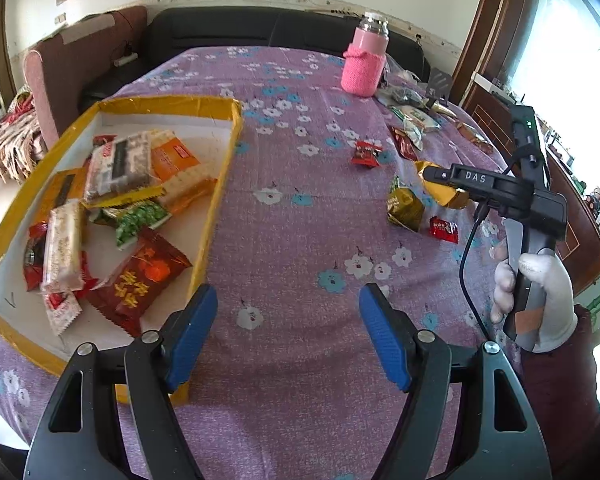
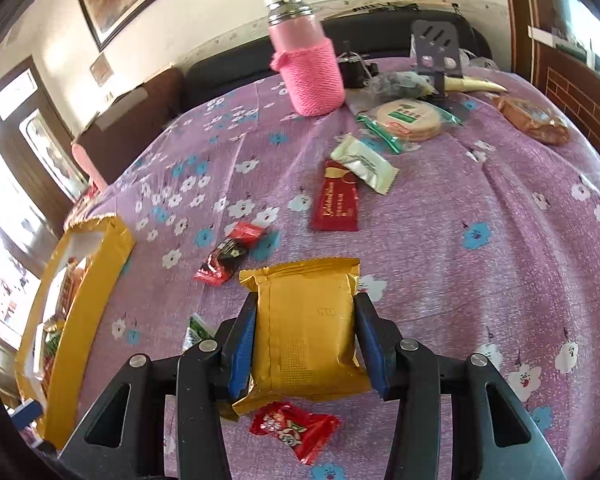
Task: Organize snacks
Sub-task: 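Grasp the yellow pastry packet with the right tool while the left grasps a gold-green packet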
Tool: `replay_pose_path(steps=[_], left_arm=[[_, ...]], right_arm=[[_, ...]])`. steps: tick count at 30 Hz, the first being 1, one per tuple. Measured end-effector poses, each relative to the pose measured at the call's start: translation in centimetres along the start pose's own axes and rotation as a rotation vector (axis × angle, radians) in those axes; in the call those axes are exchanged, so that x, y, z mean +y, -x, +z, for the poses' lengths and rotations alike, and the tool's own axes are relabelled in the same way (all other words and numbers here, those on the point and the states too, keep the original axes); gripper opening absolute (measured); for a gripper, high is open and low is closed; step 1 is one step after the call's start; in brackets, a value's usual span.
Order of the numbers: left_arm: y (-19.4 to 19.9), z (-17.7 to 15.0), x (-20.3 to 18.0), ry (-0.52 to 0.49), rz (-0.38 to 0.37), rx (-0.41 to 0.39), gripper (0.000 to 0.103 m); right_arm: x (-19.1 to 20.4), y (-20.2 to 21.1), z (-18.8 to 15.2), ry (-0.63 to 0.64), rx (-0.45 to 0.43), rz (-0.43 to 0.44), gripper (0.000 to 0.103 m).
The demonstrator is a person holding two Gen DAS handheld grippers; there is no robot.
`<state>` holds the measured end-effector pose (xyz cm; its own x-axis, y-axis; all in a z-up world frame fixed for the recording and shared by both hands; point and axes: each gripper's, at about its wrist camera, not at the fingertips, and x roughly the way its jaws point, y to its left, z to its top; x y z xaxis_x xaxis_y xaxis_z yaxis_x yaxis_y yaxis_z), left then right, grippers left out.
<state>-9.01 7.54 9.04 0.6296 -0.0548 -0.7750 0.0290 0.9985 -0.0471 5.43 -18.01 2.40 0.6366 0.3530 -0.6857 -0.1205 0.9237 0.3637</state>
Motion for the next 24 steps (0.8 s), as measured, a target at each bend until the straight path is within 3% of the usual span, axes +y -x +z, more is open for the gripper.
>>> replay_pose_path(steps=[5,12,16,24], left_arm=[[-1.7,0.8,-1.1,-0.029,-0.005,0.03,0.073],[-5.9,3.5,-4.0,-0.077,-0.069,0.089,0.073],[-7.8,5.3,-6.8,-0.145,-0.103,0.079,0.073],[-11.6,7.1,-10.6,-0.269,-0.085,0.075,0.073]], right_arm=[[-2.1,0.1,0.1,-0.075,0.006,0.022,0.048],[-3.5,-0.1,0.2,-0.137,0.02,0.057,0.048],[-3.5,0.2,0.3,-0.14,0.011,0.068,0.048],[-3.6,0.2,0.4,-0.136,0.012,0.08,0.048]])
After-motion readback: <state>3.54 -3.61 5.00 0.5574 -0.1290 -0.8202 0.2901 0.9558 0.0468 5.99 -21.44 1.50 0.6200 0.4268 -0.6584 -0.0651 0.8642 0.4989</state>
